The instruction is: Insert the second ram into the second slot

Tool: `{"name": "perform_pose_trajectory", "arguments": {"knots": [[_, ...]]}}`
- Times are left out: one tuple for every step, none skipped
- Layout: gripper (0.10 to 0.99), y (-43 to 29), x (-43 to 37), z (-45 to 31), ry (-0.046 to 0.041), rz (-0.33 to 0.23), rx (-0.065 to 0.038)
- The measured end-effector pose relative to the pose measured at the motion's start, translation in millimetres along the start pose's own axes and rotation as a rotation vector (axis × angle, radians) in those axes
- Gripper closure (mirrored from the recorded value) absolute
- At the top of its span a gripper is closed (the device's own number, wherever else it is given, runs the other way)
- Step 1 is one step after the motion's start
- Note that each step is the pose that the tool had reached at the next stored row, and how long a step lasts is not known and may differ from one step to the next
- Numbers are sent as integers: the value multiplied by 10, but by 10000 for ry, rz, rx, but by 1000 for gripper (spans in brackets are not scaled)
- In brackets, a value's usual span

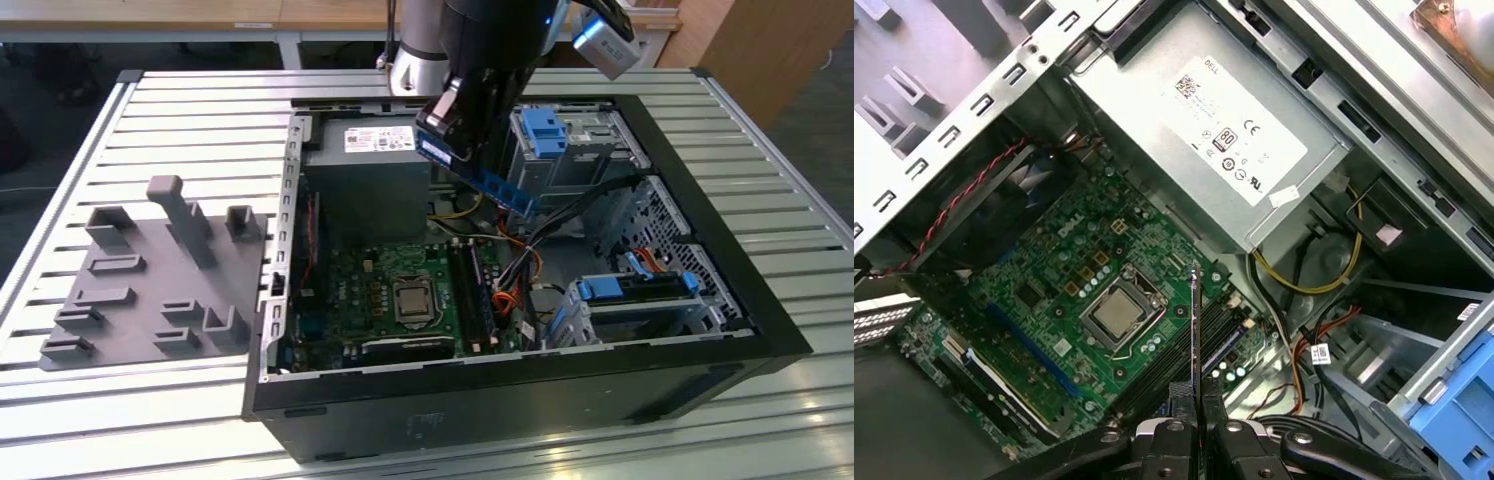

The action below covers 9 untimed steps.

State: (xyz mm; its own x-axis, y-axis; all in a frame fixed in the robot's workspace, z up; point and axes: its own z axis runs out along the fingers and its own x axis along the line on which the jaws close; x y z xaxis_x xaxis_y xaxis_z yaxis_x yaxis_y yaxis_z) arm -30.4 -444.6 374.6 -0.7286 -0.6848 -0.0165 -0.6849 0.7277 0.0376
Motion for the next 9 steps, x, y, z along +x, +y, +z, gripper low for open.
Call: {"name": "perform_pose_trajectory", "arguments": {"knots": [[949, 0, 0, 0, -1, 32, 1], [949, 0, 0, 0, -2, 64, 1], [949, 0, 0, 1, -3, 95, 2], [949, 0, 0, 1, -4, 130, 3], [949, 0, 0, 1, -5, 164, 3], [949, 0, 0, 1, -7, 201, 4], [949, 0, 0, 1, -8, 234, 4], [949, 0, 0, 1, -9, 266, 5], [949, 0, 0, 2, -11, 297, 5]]}}
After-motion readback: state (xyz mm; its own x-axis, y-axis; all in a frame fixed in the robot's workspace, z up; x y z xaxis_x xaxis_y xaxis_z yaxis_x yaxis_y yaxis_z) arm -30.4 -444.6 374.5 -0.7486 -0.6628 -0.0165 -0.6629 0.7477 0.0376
